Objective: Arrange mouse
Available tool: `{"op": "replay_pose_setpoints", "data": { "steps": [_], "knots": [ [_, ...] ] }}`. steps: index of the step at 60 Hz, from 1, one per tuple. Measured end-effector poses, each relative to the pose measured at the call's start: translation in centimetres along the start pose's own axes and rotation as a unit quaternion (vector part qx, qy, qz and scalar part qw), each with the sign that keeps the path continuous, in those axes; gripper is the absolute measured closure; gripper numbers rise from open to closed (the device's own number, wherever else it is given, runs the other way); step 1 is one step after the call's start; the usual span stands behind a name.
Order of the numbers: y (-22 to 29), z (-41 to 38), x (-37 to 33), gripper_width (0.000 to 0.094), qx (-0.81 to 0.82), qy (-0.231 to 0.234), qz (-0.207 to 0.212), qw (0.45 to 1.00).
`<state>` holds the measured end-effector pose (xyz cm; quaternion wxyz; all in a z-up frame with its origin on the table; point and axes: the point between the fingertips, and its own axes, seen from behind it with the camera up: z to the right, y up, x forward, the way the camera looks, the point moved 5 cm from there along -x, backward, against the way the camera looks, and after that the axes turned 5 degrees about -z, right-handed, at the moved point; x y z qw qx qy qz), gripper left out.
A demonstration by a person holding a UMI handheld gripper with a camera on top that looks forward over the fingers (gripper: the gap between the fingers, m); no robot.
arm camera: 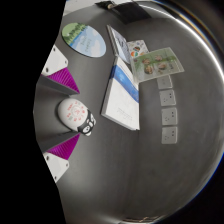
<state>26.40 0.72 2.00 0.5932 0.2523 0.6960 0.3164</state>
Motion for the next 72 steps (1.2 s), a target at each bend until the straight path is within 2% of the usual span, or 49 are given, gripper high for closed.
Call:
{"op": "replay_pose_setpoints", "data": {
  "steps": [7, 11, 12, 13, 16, 22, 27, 31, 38, 45, 50, 54, 64, 69, 70, 72],
  "knots": [
    [1.3, -0.5, 1.9, 0.0117, -0.02, -0.033, -0.001, 0.999],
    [1.8, -1.2, 2.7, 0.0176, -0.02, -0.034, 0.006, 0.999],
    [1.9, -1.3, 2.8, 0.0147, -0.016, -0.036, 0.007, 0.999],
    [2.0, -1.3, 2.7, 0.0162, -0.012, -0.04, 0.008, 0.999],
    [1.9, -1.1, 2.9, 0.0398, -0.004, -0.046, 0.015, 0.999],
    [2.0, -1.1, 3.0, 0.0475, 0.01, -0.049, 0.019, 0.999],
    [2.1, -1.1, 1.6, 0.0503, 0.026, -0.055, 0.013, 0.998],
    [3.5, -2.0, -1.3, 0.0501, 0.015, -0.07, 0.04, 0.997],
    [8.2, -8.1, -7.1, 0.0504, 0.008, -0.065, 0.121, 0.991],
    [9.6, -18.3, -9.1, 0.0507, -0.025, -0.051, 0.154, 0.986],
    [8.1, -25.0, -6.6, 0.051, -0.034, -0.043, 0.142, 0.988],
    [6.1, -28.7, -3.6, 0.0511, -0.035, -0.045, 0.115, 0.992],
    [1.3, -31.3, 2.8, 0.0511, -0.016, -0.067, 0.042, 0.997],
    [0.0, -31.5, 4.3, 0.0501, -0.012, -0.071, 0.019, 0.997],
    [0.3, -31.5, 4.4, 0.0505, -0.008, -0.072, 0.03, 0.997],
    [0.2, -31.5, 4.2, 0.0477, -0.006, -0.074, 0.023, 0.997]
  ]
}}
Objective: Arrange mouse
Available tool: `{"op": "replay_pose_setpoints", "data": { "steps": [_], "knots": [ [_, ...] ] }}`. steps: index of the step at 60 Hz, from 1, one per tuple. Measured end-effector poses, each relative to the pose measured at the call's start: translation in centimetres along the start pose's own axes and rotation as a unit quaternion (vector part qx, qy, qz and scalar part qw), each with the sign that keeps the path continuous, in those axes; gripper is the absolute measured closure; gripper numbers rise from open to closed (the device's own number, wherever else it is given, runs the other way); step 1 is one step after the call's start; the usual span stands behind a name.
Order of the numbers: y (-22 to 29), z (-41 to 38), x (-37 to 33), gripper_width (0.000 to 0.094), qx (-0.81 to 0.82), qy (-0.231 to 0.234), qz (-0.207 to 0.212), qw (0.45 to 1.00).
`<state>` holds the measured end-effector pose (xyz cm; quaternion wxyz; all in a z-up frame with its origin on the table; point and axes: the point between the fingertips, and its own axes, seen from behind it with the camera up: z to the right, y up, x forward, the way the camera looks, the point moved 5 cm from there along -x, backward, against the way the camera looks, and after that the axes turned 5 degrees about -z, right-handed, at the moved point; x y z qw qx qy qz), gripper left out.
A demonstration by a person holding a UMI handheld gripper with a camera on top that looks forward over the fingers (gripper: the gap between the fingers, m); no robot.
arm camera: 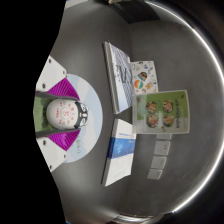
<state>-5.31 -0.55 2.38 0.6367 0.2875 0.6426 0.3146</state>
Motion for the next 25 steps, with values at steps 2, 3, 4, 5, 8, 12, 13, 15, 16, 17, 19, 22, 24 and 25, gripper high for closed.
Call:
{"op": "replay_pose_setpoints", "data": {
  "steps": [2, 3, 4, 5, 8, 12, 13, 15, 16, 17, 19, 22, 24, 25],
  "knots": [
    [0.1, 0.0, 0.3, 0.0449, -0.003, 0.0, -0.001, 1.0],
    [0.0, 0.0, 0.3, 0.0433, -0.005, 0.001, -0.004, 1.0],
    [0.0, 0.0, 0.3, 0.0416, -0.007, 0.002, -0.007, 1.0],
    [0.0, 0.0, 0.3, 0.0401, -0.007, 0.002, -0.009, 1.0],
    [-0.1, 0.2, 0.1, 0.0346, 0.002, 0.004, -0.022, 1.0],
    [-0.4, 0.3, -0.5, 0.0142, 0.014, 0.006, -0.03, 0.999],
    [-0.4, 0.3, -0.8, 0.0091, 0.015, 0.008, -0.029, 0.999],
    [-0.5, 0.5, -1.6, 0.0072, 0.017, 0.012, -0.027, 0.999],
    [-0.6, 0.6, -2.1, 0.0077, 0.018, 0.015, -0.026, 0.999],
    [-0.6, 0.9, -2.8, 0.0085, 0.017, 0.02, -0.027, 0.999],
    [-1.0, 1.1, -3.9, 0.0082, 0.016, 0.025, -0.026, 0.999],
    [-1.4, 1.7, -5.6, 0.0079, 0.017, 0.03, -0.022, 0.999],
    [-1.8, 2.3, -6.9, 0.008, 0.016, 0.033, -0.021, 0.999],
    [-2.0, 2.6, -7.4, 0.008, 0.014, 0.035, -0.022, 0.999]
  ]
}}
